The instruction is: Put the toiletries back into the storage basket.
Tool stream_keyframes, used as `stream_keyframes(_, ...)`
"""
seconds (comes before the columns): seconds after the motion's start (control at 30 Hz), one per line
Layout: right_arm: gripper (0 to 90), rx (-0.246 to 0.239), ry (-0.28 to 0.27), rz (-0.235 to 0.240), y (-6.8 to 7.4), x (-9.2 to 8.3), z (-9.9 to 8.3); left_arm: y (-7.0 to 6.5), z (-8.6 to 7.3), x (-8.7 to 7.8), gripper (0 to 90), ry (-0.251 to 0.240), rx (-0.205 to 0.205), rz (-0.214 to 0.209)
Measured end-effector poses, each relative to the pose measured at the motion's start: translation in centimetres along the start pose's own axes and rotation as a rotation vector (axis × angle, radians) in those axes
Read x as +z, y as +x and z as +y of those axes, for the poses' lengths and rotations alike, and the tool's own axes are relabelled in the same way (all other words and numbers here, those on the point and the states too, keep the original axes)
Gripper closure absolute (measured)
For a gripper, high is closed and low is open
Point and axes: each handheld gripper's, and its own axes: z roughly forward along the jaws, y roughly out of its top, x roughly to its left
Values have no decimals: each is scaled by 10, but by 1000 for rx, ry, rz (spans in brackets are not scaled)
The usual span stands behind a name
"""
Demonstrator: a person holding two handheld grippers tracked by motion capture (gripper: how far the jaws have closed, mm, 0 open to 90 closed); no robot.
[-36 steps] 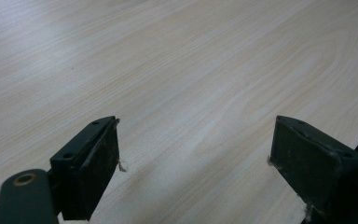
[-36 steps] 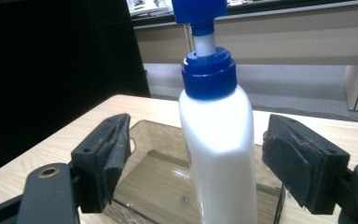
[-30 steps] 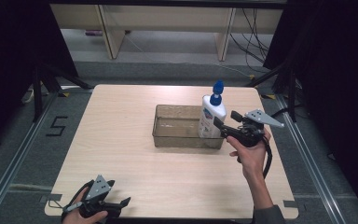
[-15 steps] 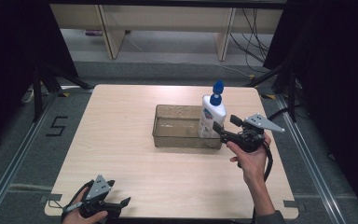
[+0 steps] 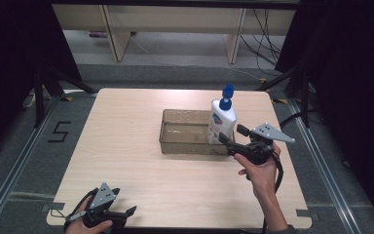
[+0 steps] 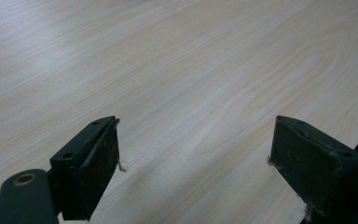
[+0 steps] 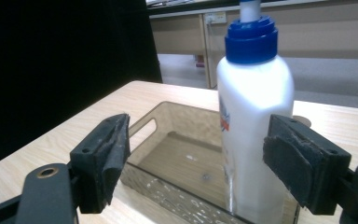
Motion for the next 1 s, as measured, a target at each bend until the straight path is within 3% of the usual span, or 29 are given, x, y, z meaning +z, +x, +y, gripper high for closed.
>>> stream_keyframes(0.03,228,-17,-4,1,0,0,-1,0,0,0,149,0,-1,0)
stream_keyframes(0.27,227,11,27,17,5,3,-9,0,0,0,149,0,1,0)
stream_keyframes(0.3,227,-18,26,20,4,3,-10,0,0,0,150,0,1,0)
stream_keyframes(0.33,228,1,33,22,5,3,-10,0,0,0,150,0,1,0)
stream_keyframes(0.57,227,-24,33,27,7,2,-14,0,0,0,150,0,0,0)
stream_keyframes(0.67,227,7,44,38,9,2,-16,0,0,0,149,1,0,1)
stream_keyframes(0.73,227,-6,48,46,9,2,-18,0,0,0,149,1,1,0)
stream_keyframes(0.77,227,16,61,35,11,1,-19,0,0,0,149,1,0,0)
stream_keyframes(0.8,227,-1,44,47,10,3,-20,0,0,0,150,1,1,1)
stream_keyframes(0.9,225,2,68,51,13,2,-22,0,0,0,150,-3,-5,2)
stream_keyframes(1.0,225,-3,57,57,13,3,-24,0,0,0,149,0,1,1)
